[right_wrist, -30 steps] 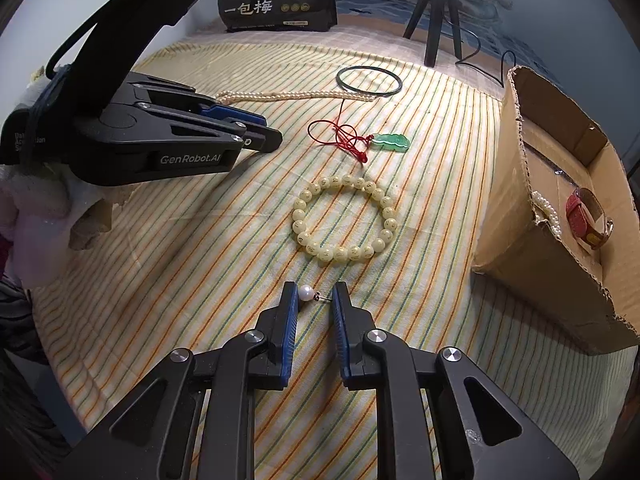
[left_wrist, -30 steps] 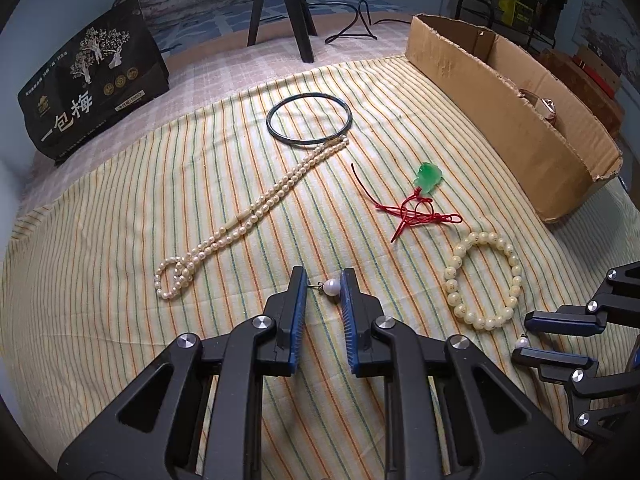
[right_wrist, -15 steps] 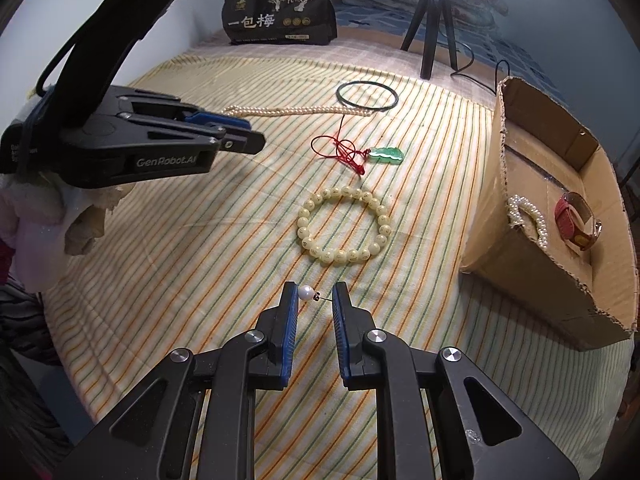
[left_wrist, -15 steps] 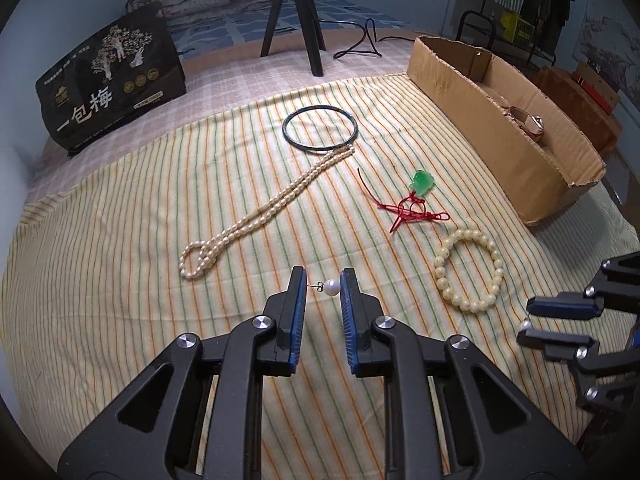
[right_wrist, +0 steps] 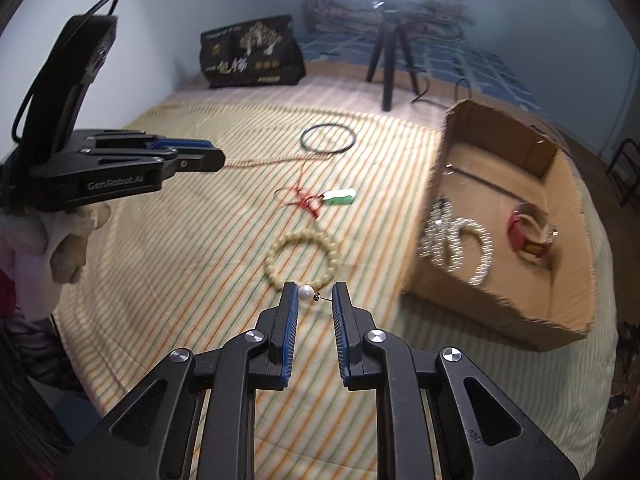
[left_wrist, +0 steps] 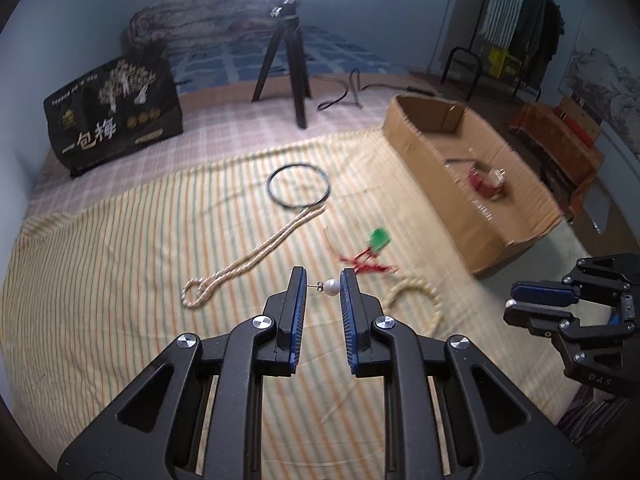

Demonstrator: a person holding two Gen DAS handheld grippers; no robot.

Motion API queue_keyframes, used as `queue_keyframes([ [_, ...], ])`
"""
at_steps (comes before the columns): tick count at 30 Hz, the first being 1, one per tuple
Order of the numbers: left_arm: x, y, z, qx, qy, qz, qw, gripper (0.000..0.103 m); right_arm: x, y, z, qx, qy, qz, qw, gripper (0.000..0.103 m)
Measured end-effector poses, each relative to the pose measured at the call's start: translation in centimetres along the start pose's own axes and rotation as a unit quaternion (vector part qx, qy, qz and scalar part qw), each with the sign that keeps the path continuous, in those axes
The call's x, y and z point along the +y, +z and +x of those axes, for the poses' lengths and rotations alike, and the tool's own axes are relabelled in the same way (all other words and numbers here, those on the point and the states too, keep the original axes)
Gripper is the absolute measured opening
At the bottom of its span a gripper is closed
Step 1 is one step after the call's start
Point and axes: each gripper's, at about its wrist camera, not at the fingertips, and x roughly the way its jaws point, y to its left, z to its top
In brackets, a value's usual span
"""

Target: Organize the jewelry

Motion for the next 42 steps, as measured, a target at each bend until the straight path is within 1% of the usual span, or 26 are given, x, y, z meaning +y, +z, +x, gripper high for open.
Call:
queue_keyframes([
  [7,-2.3,1.2,-0.6,-0.013,-0.018,0.01,0.9997,0.016,-3.5,0.9,-2.4,-0.029,-0.025,0.033,0.999,0.015],
  [12,-4.0,2.0,-0.7,-0.018,-0.031,0.017,0.9992,0.016,-6.3,1.6,-3.7,-0.041,-0.047,0.057,0.996,0.015],
  [15,-5.1,2.5,-0.8,-0.024,-0.038,0.022,0.9988,0.016,-8.0,2.1,-4.0,-0.045,-0.053,0.077,0.995,0.015],
  [21,-7.5,3.6,-0.8,-0.035,-0.05,0.032,0.9976,0.016,-10.5,3.3,-4.1,-0.052,-0.068,0.097,0.992,0.015],
  [28,-9.7,4.8,-0.4,-0.044,-0.059,0.043,0.9964,0.016,-12.8,4.8,-4.1,-0.059,-0.091,0.101,0.989,0.015],
  [33,-11.4,5.5,0.3,-0.047,-0.063,0.048,0.9957,0.016,-14.4,6.2,-3.4,-0.063,-0.102,0.102,0.988,0.015],
  [36,-12.2,5.8,0.7,-0.05,-0.064,0.056,0.9952,0.016,-15.3,6.7,-3.0,-0.063,-0.105,0.106,0.987,0.015],
  [42,-13.6,6.7,1.7,-0.051,-0.073,0.056,0.9945,0.016,-17.2,7.3,-2.0,-0.061,-0.112,0.116,0.985,0.015],
])
